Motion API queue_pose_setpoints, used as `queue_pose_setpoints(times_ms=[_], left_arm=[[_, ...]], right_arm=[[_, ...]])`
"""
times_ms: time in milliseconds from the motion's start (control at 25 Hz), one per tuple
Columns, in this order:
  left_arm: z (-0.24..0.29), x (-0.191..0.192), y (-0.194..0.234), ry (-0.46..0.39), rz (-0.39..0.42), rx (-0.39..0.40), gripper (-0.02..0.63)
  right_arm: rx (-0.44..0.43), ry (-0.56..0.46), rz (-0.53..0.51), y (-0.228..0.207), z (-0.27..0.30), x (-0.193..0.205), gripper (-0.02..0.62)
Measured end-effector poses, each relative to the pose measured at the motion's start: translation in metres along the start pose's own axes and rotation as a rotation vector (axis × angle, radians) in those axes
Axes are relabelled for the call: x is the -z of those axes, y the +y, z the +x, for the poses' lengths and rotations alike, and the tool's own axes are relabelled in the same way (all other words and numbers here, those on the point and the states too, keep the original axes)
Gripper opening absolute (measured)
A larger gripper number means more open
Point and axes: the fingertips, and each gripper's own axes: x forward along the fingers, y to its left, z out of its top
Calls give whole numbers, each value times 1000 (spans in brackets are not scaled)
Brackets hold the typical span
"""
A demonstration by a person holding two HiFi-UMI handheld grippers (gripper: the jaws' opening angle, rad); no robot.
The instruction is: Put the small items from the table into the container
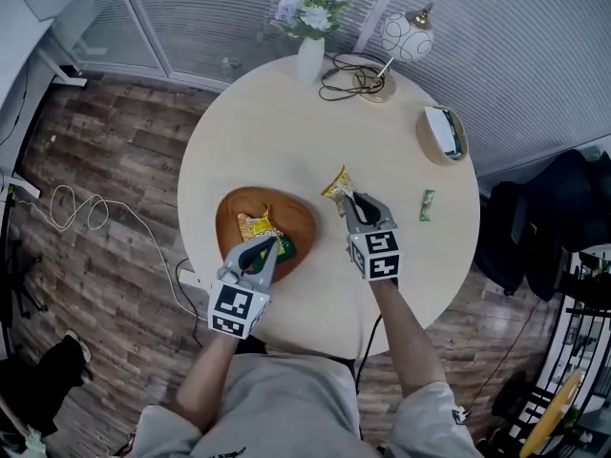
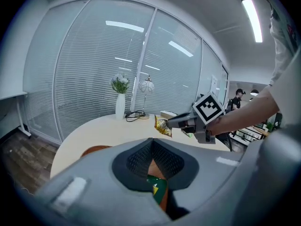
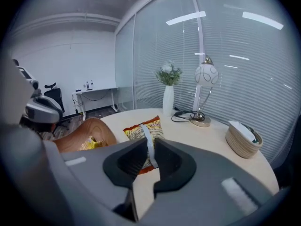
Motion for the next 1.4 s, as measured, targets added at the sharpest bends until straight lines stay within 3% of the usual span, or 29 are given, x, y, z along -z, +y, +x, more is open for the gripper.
queue_pose_setpoints(times_ms=[160, 280, 440, 640, 760, 1040, 1240, 1400], left_arm=[[-20, 0, 16, -13, -3, -38, -5], [-34, 1, 30, -19, -10, -67, -5], [-49, 1, 40, -30, -15, -95, -5], [-65, 5, 45, -41, -22, -113, -6], [-70, 8, 48, -39, -27, -120, -5], [-75, 11, 51, -37, -32, -126, -5], [-68, 9, 45, -32, -21, -101, -5], [-51, 3, 31, -28, -2, -65, -5]], right_arm=[[-88, -71, -39, 57, -5, -37, 49], [-178, -64, -77, 110, -1, -43, 49], [-271, 52, -145, 170, 12, -13, 49], [-317, 226, -189, 210, 25, 39, 49], [-327, 301, -217, 220, 33, 58, 52], [-329, 348, -234, 226, 37, 72, 81], [-260, 181, -142, 203, 16, 38, 94], [-168, 83, -64, 157, -6, 23, 30]])
